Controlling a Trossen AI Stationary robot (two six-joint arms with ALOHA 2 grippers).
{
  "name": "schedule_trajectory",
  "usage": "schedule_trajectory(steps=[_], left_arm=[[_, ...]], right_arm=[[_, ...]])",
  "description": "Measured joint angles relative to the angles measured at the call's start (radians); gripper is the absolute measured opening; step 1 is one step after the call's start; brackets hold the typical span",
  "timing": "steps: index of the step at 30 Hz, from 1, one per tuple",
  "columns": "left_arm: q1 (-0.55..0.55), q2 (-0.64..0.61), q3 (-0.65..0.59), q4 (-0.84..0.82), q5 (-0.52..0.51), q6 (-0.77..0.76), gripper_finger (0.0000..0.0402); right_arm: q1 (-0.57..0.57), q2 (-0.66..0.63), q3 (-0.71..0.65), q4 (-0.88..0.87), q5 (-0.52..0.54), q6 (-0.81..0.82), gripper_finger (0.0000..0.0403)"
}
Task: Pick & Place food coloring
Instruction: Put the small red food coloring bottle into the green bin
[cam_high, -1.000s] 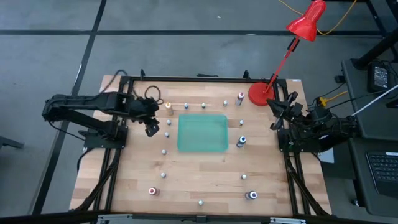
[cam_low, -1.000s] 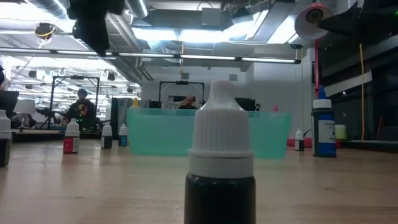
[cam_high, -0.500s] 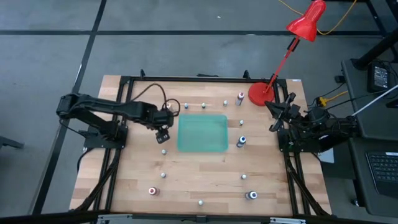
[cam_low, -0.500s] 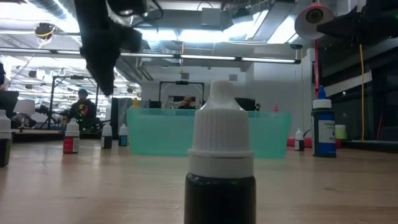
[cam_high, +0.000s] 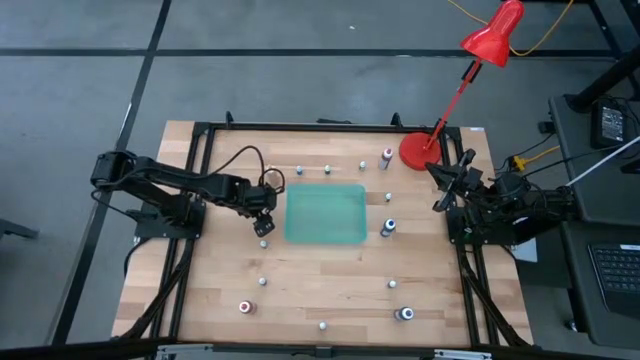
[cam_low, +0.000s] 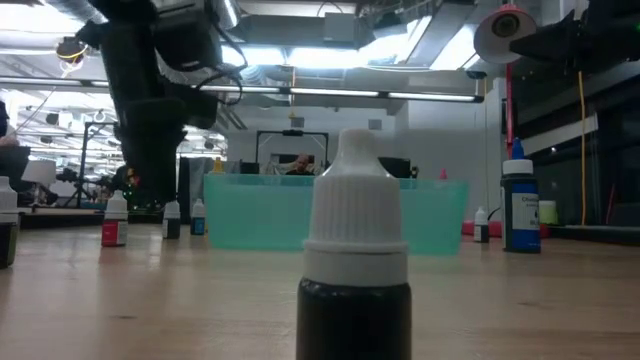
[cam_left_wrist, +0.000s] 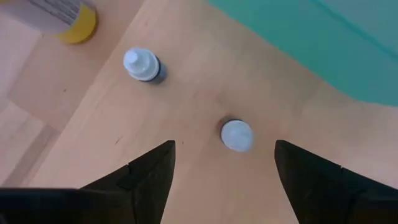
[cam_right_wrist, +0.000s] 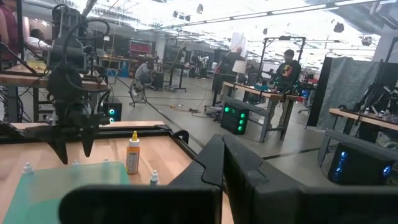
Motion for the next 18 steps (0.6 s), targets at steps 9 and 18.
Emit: schedule_trajectory(steps=[9,18], left_arm=[[0.02,0.0,-0.059,0.112,0.022,0.0,0.0266],[0.019,0.0,-0.093,0.148,0.046,0.001,0.0218]], right_arm=[[0.0,0.0,0.0,0.0,0.0,0.0,0.0012],[0.0,0.0,0.0,0.0,0.002,0.0,0.0012]])
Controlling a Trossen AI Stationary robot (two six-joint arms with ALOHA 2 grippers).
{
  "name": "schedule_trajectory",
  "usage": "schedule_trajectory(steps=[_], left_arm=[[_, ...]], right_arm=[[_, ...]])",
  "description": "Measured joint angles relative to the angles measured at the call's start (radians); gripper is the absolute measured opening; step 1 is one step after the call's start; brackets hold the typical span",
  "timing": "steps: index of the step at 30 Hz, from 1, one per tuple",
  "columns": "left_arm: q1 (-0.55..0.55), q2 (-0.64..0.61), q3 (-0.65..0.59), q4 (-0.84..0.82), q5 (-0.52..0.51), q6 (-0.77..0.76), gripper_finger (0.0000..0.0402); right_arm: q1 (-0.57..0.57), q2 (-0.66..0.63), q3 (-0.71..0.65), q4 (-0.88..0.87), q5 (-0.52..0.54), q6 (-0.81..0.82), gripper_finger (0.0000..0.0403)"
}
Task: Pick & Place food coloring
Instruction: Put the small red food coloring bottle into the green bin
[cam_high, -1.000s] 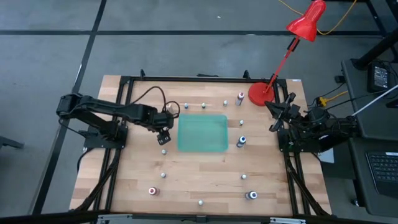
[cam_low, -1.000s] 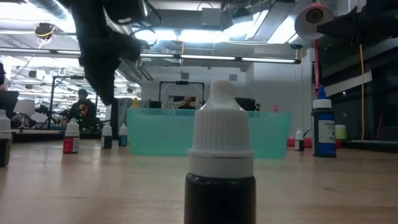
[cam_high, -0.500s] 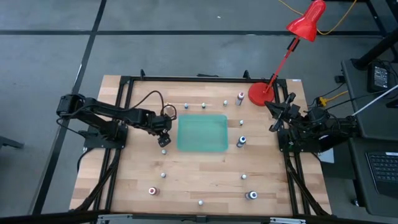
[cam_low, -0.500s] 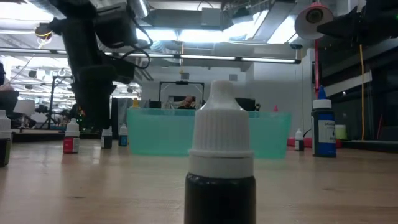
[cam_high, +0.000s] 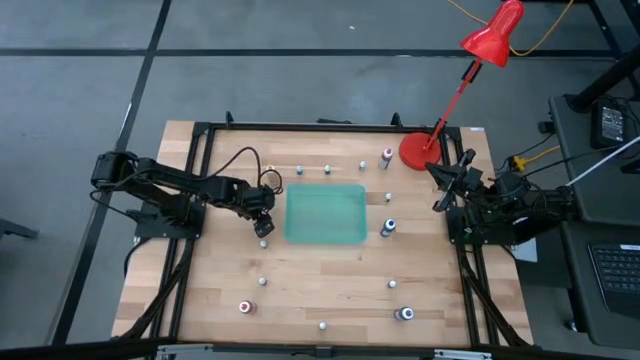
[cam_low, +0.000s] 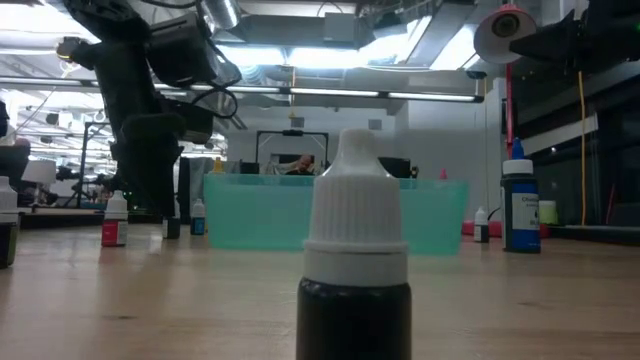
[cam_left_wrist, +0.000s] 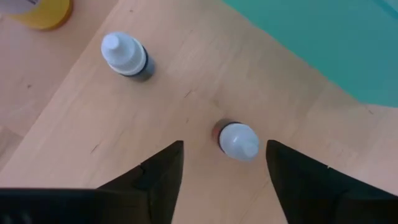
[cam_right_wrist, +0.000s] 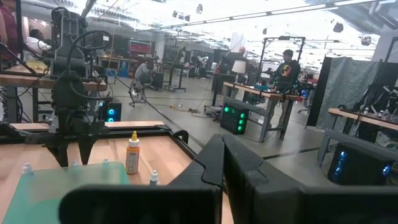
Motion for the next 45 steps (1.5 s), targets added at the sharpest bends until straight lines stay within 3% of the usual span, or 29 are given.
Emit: schedule_trajectory(steps=[7,13,45], left_arm=[[0.0,0.0,0.0,0.006,-0.001,0.002,0.0163],[0.0,0.0,0.0,0.026,-0.002,0.009,0.014],[0.0,0.0,0.001,0.023,-0.01,-0.008,0.0132]], right_arm=[[0.0,0.0,0.0,0.0,0.001,0.0,0.0012],[0.0,0.0,0.0,0.0,0.001,0.0,0.0012],[0.0,0.0,0.0,0.0,0.001,0.0,0.0012]])
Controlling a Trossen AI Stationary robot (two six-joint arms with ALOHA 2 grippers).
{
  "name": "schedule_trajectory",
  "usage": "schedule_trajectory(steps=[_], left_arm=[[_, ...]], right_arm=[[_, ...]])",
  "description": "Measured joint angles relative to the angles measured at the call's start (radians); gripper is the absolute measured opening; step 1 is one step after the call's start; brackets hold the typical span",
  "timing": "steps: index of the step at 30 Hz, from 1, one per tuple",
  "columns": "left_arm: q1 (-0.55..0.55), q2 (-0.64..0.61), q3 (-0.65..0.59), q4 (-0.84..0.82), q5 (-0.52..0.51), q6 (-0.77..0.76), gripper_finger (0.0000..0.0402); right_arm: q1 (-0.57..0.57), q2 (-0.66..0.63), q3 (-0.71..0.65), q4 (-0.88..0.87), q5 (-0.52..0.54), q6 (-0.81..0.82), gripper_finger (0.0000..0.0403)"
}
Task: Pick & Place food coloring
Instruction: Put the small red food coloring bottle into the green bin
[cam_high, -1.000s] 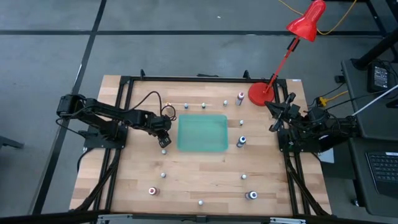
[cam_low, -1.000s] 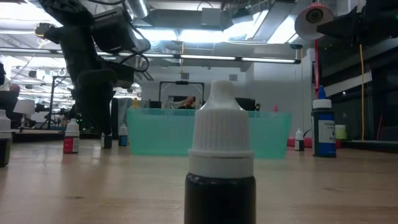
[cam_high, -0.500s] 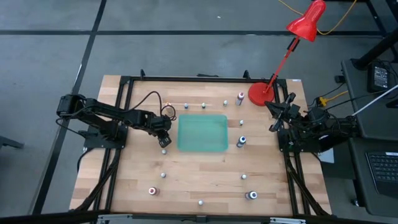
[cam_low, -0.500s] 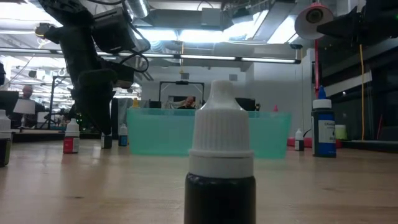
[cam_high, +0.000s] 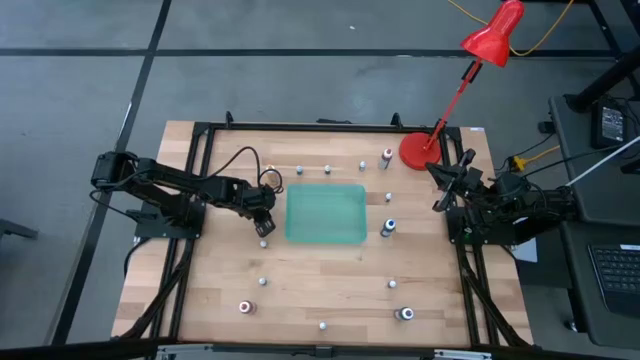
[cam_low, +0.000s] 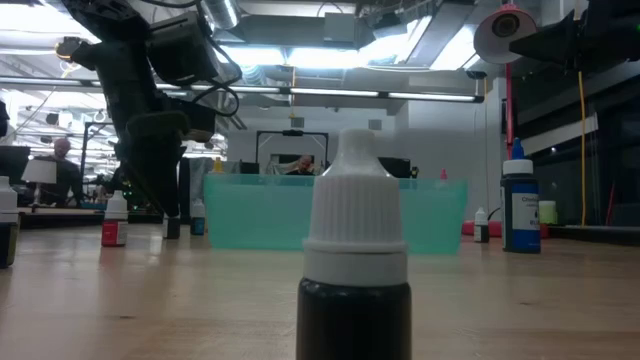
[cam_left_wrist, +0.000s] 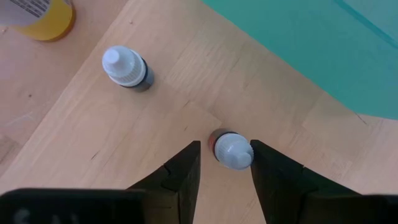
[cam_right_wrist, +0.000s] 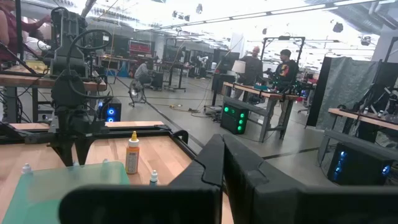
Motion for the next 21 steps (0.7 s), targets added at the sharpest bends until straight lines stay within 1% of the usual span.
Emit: schedule_trajectory(steps=[18,21], left_arm=[[0.0,0.0,0.0,0.0,-0.011,-0.008,0.0131],[0.0,0.0,0.0,0.0,-0.019,-0.008,0.0123]], right_arm=[[0.0,0.0,0.0,0.0,-0.001,0.0,0.0012],[0.0,0.0,0.0,-0.001,-0.001,0.0,0.0012]])
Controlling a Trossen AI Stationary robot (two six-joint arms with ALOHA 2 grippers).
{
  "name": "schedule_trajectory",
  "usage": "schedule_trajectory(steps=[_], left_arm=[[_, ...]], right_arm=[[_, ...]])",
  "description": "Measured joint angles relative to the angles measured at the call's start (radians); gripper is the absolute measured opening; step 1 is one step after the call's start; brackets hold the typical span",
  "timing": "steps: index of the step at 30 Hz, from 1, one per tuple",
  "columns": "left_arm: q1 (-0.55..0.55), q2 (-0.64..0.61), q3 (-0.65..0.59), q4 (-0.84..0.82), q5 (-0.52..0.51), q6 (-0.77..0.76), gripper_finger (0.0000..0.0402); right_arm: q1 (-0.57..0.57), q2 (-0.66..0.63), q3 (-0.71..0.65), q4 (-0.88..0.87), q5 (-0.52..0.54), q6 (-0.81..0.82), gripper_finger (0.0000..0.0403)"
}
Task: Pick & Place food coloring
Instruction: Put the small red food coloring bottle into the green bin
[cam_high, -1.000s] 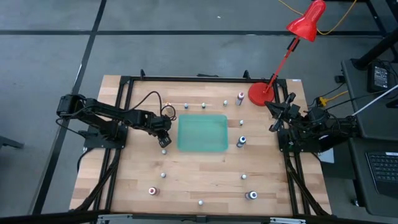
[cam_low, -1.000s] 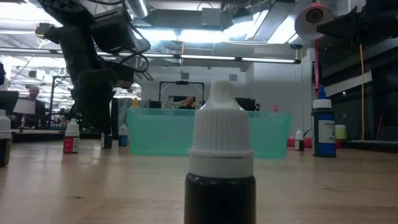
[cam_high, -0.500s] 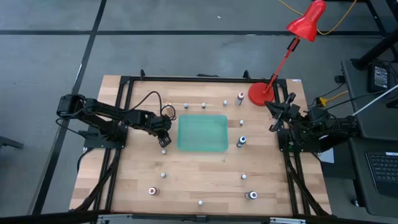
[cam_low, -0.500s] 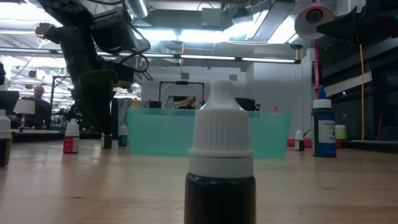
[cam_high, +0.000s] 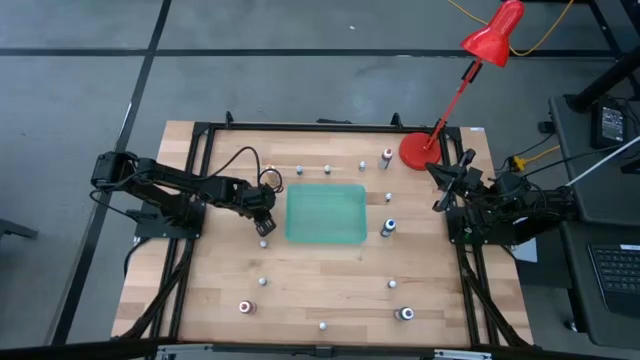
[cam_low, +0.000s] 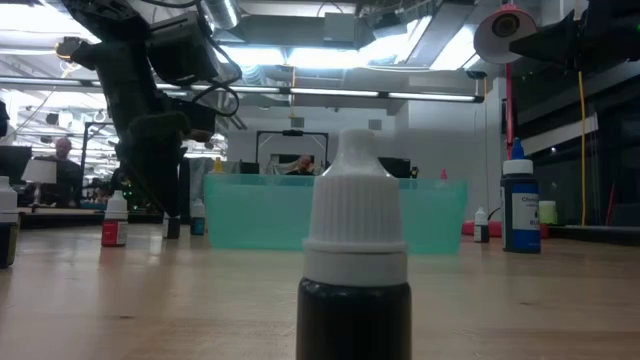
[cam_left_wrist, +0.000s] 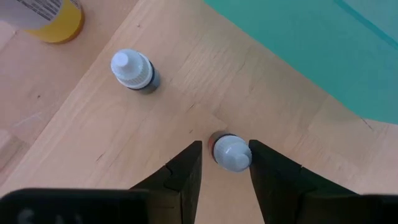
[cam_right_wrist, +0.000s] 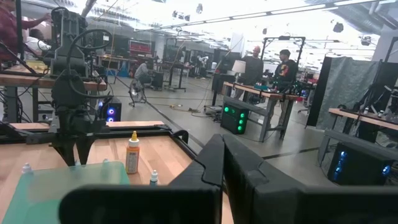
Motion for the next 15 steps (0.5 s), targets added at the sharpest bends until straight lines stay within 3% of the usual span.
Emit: schedule_trajectory(steps=[9,15], left_arm=[[0.0,0.0,0.002,0.001,-0.002,-0.001,0.0059],[-0.005,-0.003,0.006,-0.003,0.015,-0.027,0.0056]], right_arm=[[0.0,0.0,0.0,-0.002,0.0,0.0,0.0012],[0.0,0.0,0.0,-0.002,0.0,0.0,0.0012]])
